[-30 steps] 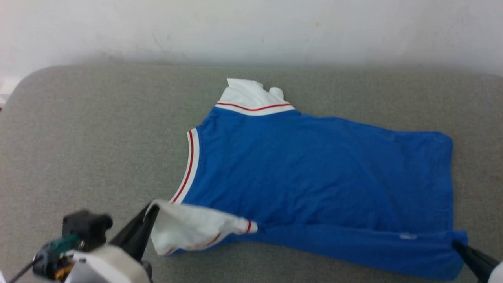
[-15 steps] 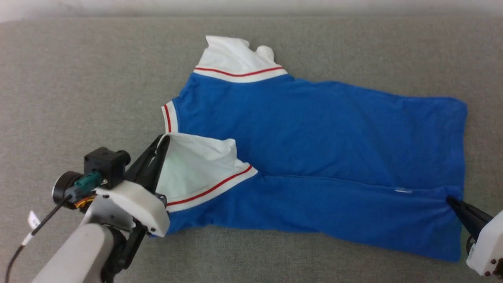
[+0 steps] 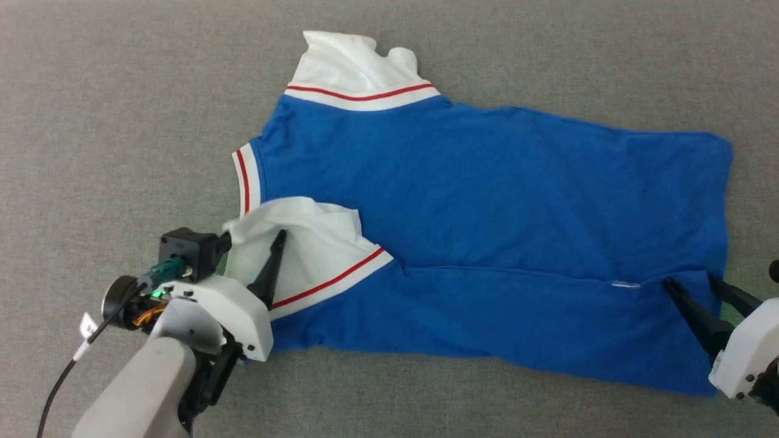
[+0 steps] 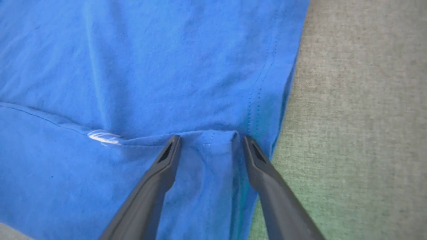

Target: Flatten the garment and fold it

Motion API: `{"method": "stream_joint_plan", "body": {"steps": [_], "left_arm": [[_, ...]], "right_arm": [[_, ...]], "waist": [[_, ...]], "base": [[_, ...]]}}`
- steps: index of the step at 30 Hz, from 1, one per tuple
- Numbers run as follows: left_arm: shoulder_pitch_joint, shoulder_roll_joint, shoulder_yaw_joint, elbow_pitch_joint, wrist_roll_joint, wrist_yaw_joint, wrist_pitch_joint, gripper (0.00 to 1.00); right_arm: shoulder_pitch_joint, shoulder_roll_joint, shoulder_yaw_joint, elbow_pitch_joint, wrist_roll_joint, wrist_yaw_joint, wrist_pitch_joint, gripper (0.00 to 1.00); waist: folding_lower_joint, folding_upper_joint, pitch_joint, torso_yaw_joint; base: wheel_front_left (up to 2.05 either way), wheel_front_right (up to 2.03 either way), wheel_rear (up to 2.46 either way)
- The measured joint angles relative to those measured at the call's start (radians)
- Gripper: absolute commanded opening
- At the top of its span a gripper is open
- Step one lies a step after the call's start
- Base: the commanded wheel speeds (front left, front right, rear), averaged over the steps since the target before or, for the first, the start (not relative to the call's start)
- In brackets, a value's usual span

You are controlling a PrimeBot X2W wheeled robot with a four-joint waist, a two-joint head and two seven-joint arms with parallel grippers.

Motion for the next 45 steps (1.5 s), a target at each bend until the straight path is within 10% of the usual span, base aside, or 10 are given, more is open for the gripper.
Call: {"method": "stream_joint_plan", "body": {"steps": [9, 23, 30, 45], "left_arm": [[0.117, -0.002, 0.097, -0.093, -0.032, 0.09, -0.146, 1.0], [0.471, -0.087, 0.17, -0.32, 0.09, 0.237, -0.317, 1.0], [0.52, -0.095, 0.194, -0.313, 0.109, 0.224, -0.307, 1.0], [0.346, 0.01, 0.092, -0.18, 0.111, 0.137, 0.092, 1.0]], "right_arm": [[0.064, 0.052, -0.093, -0.067, -0.03, 0.0, -0.085, 1.0], [0.276, 0.337, -0.204, -0.224, -0.327, -0.001, -0.275, 1.0], [0.302, 0.363, -0.213, -0.223, -0.362, -0.001, -0.29, 1.0], [0.289, 0.353, -0.191, -0.201, -0.364, -0.001, -0.28, 1.0]], "waist": [[-0.0001, 0.0, -0.082, 0.004], [-0.0003, 0.0, -0.227, 0.032], [-0.0003, 0.0, -0.271, 0.046], [0.0, 0.0, -0.211, 0.018]], "base": [[0.0, 0.0, 0.0], [0.0, 0.0, 0.0], [0.0, 0.0, 0.0], [0.0, 0.0, 0.0]]}}
